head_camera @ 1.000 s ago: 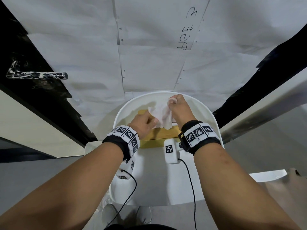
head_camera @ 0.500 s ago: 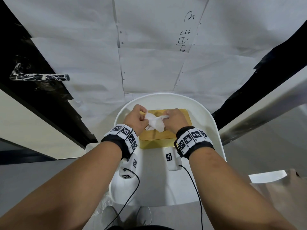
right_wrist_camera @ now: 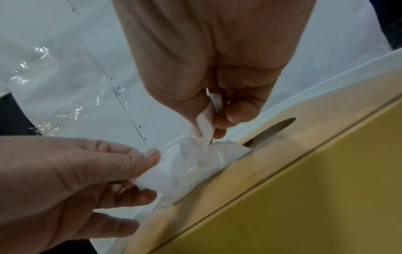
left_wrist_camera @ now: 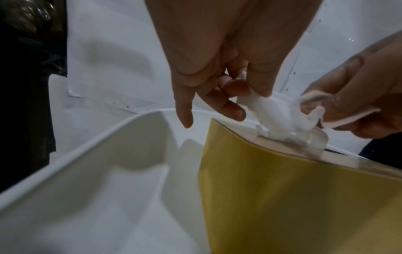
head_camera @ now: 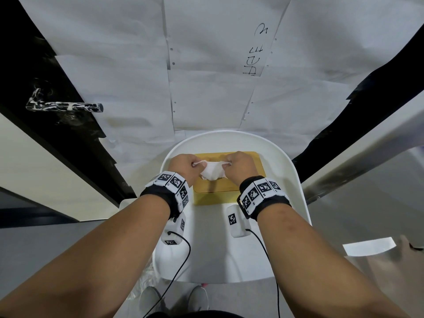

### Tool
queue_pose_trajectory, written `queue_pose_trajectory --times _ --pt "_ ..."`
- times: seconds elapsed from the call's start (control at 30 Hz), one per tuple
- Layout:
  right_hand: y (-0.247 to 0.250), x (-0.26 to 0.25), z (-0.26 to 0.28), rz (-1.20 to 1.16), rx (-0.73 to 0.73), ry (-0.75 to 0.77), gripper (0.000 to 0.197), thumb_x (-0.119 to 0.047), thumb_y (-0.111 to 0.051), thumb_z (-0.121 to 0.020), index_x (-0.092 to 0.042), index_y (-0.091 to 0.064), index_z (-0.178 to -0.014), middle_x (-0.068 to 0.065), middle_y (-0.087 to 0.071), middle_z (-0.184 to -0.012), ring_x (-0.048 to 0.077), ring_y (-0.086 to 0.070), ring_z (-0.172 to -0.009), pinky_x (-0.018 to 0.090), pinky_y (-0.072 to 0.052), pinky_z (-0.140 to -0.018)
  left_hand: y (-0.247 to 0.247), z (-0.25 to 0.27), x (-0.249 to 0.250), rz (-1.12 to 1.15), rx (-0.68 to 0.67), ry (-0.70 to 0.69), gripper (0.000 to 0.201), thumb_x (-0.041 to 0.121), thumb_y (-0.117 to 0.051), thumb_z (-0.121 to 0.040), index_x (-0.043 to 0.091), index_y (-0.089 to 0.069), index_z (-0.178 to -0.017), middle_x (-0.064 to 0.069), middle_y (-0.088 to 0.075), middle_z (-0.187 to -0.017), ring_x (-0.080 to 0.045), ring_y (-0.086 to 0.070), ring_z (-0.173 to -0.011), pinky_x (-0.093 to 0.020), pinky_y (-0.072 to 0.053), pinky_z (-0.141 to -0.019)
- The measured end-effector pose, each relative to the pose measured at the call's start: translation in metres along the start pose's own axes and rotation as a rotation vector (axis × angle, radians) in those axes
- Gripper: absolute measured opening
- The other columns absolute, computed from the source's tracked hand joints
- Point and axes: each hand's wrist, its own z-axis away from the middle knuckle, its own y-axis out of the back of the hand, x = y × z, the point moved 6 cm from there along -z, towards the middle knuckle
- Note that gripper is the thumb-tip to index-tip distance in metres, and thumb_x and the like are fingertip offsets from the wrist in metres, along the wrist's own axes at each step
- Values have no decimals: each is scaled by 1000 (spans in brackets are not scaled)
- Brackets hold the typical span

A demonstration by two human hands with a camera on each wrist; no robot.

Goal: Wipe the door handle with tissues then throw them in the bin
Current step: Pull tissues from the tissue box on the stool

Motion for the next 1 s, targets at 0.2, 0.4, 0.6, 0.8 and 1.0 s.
queue_pose_trajectory --times 0.2,0.4,0.6,0.8,1.0 --pt "1 -9 4 16 5 9 23 -16 -53 -92 -7 -70 -103 14 -69 -100 28 -59 -100 21 -36 -77 13 2 -2 -145 22 6 34 40 -53 -94 11 -63 -82 0 -52 -72 -20 -47 -73 -25 -34 -66" --pt "-5 -21 2 105 10 -33 46 -35 -43 -97 -21 -38 -53 -4 -43 -59 24 -48 -75 31 -37 -67 26 8 -1 -190 43 16 51 42 -46 -96 16 -32 -54 0 -37 -54 -21 -38 -56 -30 -24 -49" --pt "-4 -48 10 57 -31 68 30 -22 -48 -96 -3 -69 -85 13 -66 -86 28 -60 -91 28 -44 -75 49 18 -13 -97 92 25 35 34 -54 -95 6 -66 -77 -8 -57 -70 -25 -52 -69 -26 -35 -64" --pt "-16 -81 16 -44 -46 123 20 -7 -49 -90 -9 -70 -91 8 -69 -101 24 -63 -96 25 -50 -76 73 33 -32 105 138 98 13 21 -60 -92 13 -68 -86 -9 -69 -77 -27 -70 -71 -35 -58 -75" --pt "-29 -109 20 134 -38 183 38 -31 -43 -98 -11 -49 -66 6 -59 -77 28 -53 -85 26 -34 -72 104 45 -49 171 187 196 17 24 -61 -90 17 -63 -75 -13 -67 -68 -27 -65 -59 -42 -61 -71"
